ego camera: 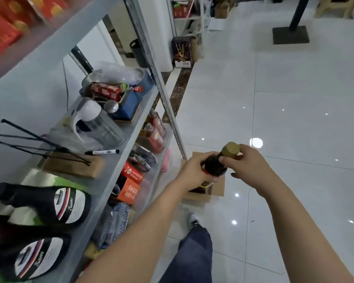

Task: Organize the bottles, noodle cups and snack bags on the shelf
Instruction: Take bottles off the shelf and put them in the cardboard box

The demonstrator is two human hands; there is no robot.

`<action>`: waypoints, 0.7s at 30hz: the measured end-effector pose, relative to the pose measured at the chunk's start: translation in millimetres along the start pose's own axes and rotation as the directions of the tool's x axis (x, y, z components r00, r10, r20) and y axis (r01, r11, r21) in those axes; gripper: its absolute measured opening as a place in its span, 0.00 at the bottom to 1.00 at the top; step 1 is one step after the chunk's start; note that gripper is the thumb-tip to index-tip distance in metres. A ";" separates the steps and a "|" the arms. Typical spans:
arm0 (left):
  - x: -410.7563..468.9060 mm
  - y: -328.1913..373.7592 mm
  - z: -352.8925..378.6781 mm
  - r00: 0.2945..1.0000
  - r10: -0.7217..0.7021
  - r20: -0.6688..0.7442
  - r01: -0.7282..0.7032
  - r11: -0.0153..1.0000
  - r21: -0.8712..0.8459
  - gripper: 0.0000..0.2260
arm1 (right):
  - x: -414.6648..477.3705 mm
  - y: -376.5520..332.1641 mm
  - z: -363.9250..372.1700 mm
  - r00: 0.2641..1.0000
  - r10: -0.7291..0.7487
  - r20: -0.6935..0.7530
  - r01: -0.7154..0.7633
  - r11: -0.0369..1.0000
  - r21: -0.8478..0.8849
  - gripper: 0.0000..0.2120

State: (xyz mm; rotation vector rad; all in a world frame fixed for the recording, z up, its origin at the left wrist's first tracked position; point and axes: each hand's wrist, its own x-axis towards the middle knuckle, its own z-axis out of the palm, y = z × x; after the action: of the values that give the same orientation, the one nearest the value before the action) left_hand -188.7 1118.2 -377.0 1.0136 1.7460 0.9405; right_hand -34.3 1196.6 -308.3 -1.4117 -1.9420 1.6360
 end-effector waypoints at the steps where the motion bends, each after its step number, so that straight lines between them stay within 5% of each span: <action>1: 16.7 -7.5 -3.0 1.000 -0.012 0.001 0.012 1.000 0.009 0.33 | 14.7 -0.4 1.2 1.000 0.018 0.003 -0.018 1.000 -0.013 0.11; 11: 132.0 -64.9 -19.7 0.956 -0.207 0.209 0.189 0.977 0.102 0.32 | 106.0 38.3 30.8 0.977 0.183 -0.105 -0.184 0.983 -0.006 0.12; 16: 172.9 -141.7 -1.4 0.905 -0.423 0.043 0.422 0.906 0.031 0.20 | 154.4 92.5 54.3 0.959 0.249 -0.135 -0.242 0.968 0.067 0.12; 21: 201.0 -219.9 15.7 0.822 -0.564 -0.074 0.553 0.823 -0.130 0.23 | 226.4 173.9 86.5 0.943 0.321 -0.087 -0.315 0.946 0.069 0.13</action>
State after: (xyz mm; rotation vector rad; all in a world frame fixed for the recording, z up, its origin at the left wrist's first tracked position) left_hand -282.5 1220.3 -641.2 0.3357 1.9106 0.6974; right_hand -120.7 1301.3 -574.0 -1.8239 -1.6697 1.6968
